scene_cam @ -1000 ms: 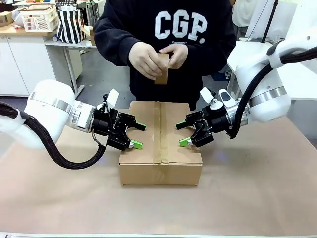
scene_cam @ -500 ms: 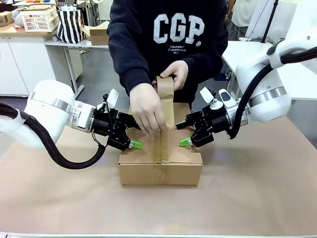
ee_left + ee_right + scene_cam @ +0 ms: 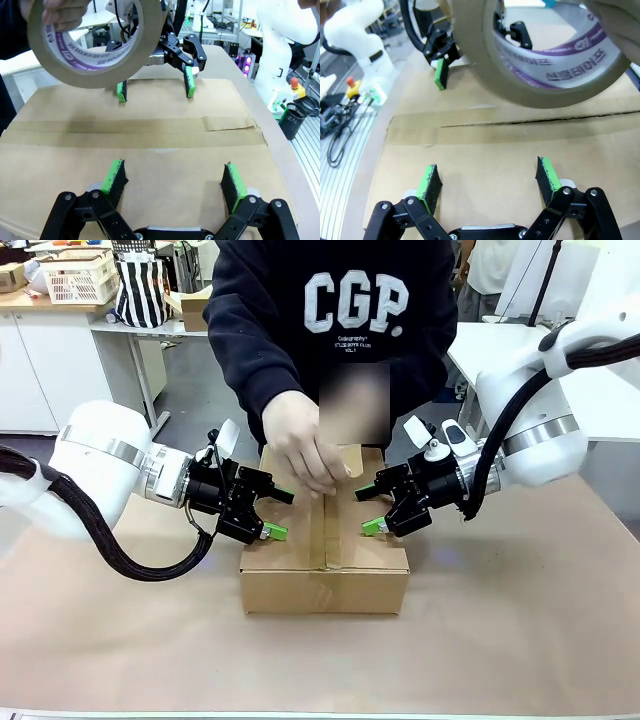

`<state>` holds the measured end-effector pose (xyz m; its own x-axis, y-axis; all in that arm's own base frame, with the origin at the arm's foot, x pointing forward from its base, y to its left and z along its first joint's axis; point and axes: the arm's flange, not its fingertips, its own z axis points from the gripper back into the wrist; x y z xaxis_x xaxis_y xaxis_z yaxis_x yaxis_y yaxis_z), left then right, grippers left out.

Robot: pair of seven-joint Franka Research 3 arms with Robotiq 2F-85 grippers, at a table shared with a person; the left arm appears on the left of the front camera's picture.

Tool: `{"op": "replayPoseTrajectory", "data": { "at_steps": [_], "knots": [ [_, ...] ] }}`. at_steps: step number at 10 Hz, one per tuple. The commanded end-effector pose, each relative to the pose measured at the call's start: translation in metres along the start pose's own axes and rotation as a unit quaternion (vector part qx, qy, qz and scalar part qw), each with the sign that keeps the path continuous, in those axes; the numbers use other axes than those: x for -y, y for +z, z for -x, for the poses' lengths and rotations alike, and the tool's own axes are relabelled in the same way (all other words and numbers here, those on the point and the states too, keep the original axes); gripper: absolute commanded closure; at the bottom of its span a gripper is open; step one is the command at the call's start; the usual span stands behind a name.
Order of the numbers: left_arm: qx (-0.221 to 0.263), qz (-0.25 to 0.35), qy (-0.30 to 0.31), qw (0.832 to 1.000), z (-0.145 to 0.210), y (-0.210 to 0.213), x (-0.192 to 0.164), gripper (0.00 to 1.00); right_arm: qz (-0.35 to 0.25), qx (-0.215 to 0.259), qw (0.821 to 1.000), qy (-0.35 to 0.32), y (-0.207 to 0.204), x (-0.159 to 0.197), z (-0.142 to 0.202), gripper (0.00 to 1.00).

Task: Pack the gift set into the box.
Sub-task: Press and hold the closed box until the human finishes sealing it.

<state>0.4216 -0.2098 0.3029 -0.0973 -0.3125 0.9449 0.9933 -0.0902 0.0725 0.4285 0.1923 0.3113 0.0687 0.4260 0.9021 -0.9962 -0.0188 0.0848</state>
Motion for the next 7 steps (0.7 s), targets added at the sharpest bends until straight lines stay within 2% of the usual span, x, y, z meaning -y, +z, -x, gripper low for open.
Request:
{"op": "replayPoseTrajectory", "data": {
  "at_steps": [1,7],
  "knots": [
    [-0.001,0.000,0.002,1.000,0.0022,-0.0004,0.0009,0.00,0.002,0.000,1.000,-0.004,-0.0003,-0.0004,0.0027,0.00],
    [-0.001,0.000,0.002,1.000,0.0022,-0.0004,0.0009,0.00,0.002,0.000,1.000,-0.004,-0.0003,-0.0004,0.0027,0.00]
  ]
}}
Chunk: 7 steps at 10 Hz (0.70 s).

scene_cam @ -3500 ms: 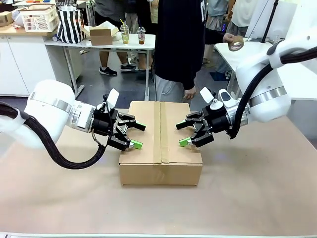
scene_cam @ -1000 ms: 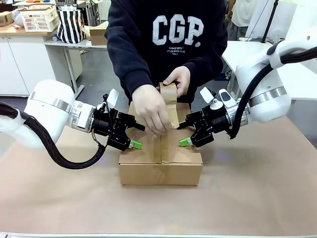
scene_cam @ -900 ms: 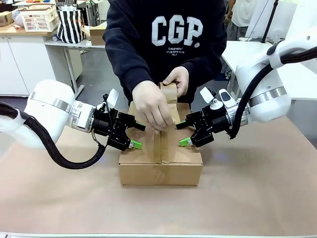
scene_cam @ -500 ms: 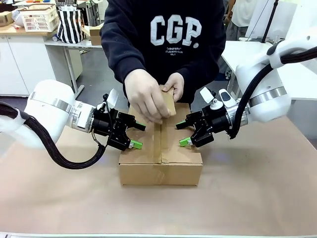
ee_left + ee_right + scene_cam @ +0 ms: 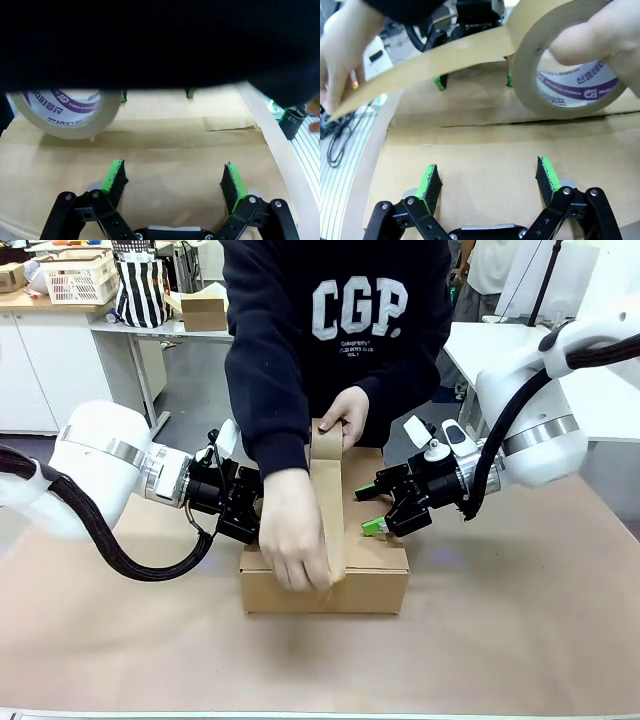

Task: Pack the gift set into the box.
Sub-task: Press and hold the closed box until the human finishes sealing it.

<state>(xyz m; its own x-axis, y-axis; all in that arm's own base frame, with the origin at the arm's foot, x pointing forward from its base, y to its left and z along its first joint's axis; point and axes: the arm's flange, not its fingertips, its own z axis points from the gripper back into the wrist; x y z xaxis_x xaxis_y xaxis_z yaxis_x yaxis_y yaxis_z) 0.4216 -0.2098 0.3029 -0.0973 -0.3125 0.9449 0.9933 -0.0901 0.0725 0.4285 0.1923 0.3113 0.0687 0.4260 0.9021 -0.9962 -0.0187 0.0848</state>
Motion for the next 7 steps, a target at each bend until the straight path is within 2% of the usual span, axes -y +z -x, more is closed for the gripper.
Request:
{"op": "replayPoseTrajectory", "data": {
  "at_steps": [1,7],
  "knots": [
    [-0.001,0.000,0.002,1.000,0.0022,-0.0004,0.0009,0.00,0.002,0.000,1.000,-0.004,-0.0003,-0.0004,0.0027,0.00],
    [-0.001,0.000,0.002,1.000,0.0022,-0.0004,0.0009,0.00,0.002,0.000,1.000,-0.004,-0.0003,-0.0004,0.0027,0.00]
  ]
}}
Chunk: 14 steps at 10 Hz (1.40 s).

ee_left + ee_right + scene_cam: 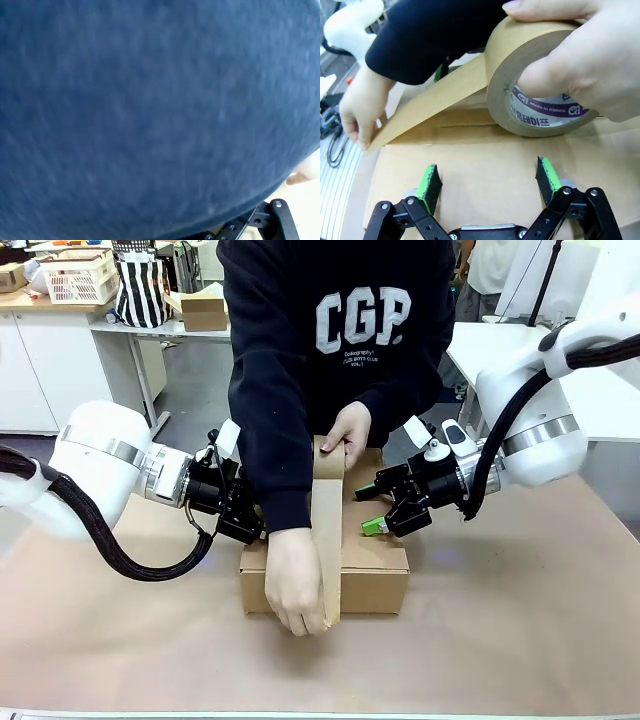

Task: Pack the gift set into the box.
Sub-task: Press and hold the closed box until the human finishes sealing it.

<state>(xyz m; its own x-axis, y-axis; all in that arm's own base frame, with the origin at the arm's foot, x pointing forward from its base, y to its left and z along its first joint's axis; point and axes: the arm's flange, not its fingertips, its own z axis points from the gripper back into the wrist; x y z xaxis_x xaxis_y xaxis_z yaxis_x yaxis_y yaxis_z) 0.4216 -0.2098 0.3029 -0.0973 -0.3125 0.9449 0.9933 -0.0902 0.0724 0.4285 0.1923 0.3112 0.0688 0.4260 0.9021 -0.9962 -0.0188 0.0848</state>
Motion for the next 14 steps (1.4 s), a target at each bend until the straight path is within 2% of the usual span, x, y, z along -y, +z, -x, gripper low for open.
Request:
{"op": "replayPoseTrajectory", "data": {
  "at_steps": [1,14],
  "knots": [
    [-0.001,0.000,0.002,1.000,0.0022,-0.0004,0.0009,0.00,0.002,0.000,1.000,-0.004,-0.0003,-0.0004,0.0027,0.00],
    [-0.001,0.000,0.002,1.000,0.0022,-0.0004,0.0009,0.00,0.002,0.000,1.000,-0.004,-0.0003,-0.0004,0.0027,0.00]
  ]
}}
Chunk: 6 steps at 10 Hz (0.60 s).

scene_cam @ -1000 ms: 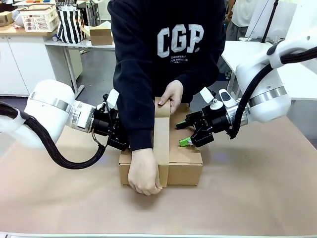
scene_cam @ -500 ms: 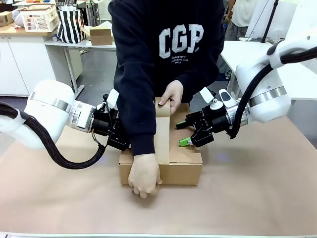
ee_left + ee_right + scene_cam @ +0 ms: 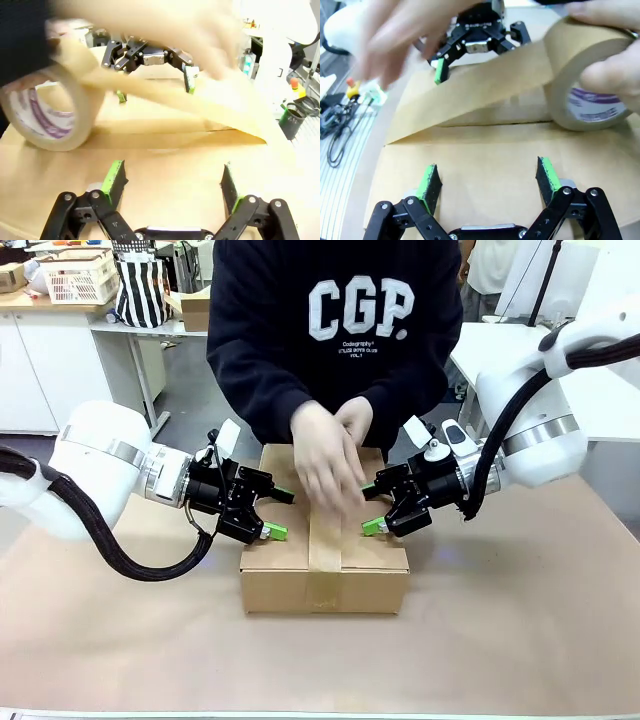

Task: Pack the gift set into the box.
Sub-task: Press and hold the closed box until the human finishes sealing it.

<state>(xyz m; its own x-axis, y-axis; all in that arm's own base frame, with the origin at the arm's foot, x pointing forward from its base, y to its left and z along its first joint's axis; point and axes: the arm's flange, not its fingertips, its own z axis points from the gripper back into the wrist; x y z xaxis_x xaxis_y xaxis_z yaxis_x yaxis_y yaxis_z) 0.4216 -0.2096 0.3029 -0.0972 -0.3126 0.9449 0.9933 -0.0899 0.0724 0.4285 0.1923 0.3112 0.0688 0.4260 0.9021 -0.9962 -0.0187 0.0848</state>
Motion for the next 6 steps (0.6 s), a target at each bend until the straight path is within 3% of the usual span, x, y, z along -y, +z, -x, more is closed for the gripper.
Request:
{"op": "replayPoseTrajectory", "data": {
  "at_steps": [1,6],
  "knots": [
    [-0.001,0.000,0.002,1.000,0.0021,-0.0005,0.0009,0.00,0.002,0.000,1.000,-0.004,-0.0003,-0.0004,0.0027,0.00],
    [-0.001,0.000,0.002,1.000,0.0021,-0.0005,0.0009,0.00,0.002,0.000,1.000,-0.004,-0.0003,-0.0004,0.0027,0.00]
  ]
}}
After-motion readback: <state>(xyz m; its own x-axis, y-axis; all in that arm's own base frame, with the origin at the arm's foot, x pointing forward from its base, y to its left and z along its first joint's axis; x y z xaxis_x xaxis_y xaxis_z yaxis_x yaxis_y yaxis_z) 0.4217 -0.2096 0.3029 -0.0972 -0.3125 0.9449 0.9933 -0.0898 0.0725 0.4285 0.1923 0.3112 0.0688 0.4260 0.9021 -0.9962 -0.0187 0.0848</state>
